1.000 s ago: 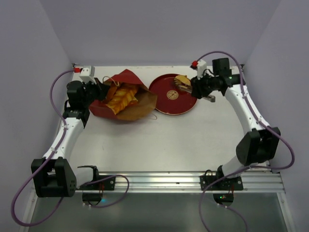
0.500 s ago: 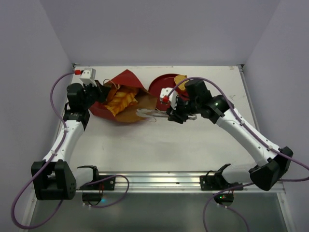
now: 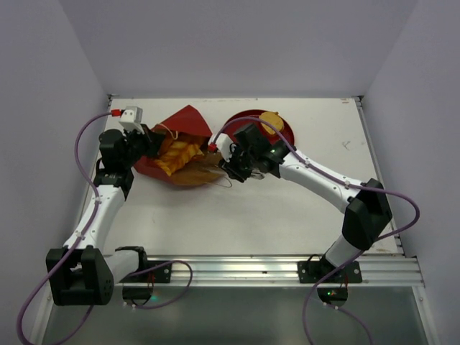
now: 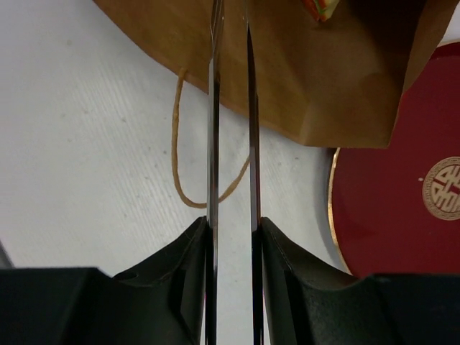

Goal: Take the fake bread out of the paper bag

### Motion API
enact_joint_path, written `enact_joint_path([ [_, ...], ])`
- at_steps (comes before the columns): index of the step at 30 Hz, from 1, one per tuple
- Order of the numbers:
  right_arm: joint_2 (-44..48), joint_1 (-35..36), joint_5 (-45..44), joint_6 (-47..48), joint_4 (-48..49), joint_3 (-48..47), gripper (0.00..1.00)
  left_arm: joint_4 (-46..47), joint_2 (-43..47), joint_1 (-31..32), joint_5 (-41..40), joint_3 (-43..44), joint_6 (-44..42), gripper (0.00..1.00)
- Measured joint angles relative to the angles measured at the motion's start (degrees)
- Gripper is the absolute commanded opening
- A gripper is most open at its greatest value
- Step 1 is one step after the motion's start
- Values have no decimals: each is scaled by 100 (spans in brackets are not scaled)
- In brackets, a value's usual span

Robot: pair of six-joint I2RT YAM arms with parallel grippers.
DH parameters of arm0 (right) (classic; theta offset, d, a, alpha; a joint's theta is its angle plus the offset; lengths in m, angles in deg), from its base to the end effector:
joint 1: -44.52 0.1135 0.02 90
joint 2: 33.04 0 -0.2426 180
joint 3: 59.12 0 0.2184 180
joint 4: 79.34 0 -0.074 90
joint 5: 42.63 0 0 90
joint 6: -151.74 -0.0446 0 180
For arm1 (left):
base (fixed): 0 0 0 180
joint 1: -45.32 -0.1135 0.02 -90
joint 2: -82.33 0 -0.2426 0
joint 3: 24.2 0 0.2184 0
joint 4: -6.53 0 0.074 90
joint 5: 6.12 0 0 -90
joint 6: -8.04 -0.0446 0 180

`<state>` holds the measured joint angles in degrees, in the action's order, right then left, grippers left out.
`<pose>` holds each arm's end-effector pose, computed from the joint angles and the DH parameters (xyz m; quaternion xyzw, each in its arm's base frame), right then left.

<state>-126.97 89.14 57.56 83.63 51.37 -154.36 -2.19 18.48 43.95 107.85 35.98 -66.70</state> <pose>0.2321 0.2401 0.2729 -0.5365 0.7601 0.1517 0.3338 0.2435 -0.0123 0.2927 0.0185 0.7731 -0.2348 0.5889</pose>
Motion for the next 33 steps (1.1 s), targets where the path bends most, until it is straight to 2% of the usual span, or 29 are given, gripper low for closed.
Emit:
enact_joint_path([
  [8, 164, -361, 557, -1878, 1182, 713, 27, 92, 94, 0, -11, -149, 175, 3],
  [14, 175, -1001, 957, -3676, 2024, 1110, 28, 94, 107, 0, -15, -168, 321, 3],
  [21, 131, -1099, 1676, -5405, 3095, 1864, 29, 94, 153, 0, -24, -201, 323, 3],
  [28, -63, -1099, 2177, -6544, 3960, 1923, 32, 96, 153, 0, -17, -203, 323, 3],
  [33, -295, -1099, 2339, -6946, 4325, 1934, 34, 98, 153, 0, -15, -203, 323, 3],
])
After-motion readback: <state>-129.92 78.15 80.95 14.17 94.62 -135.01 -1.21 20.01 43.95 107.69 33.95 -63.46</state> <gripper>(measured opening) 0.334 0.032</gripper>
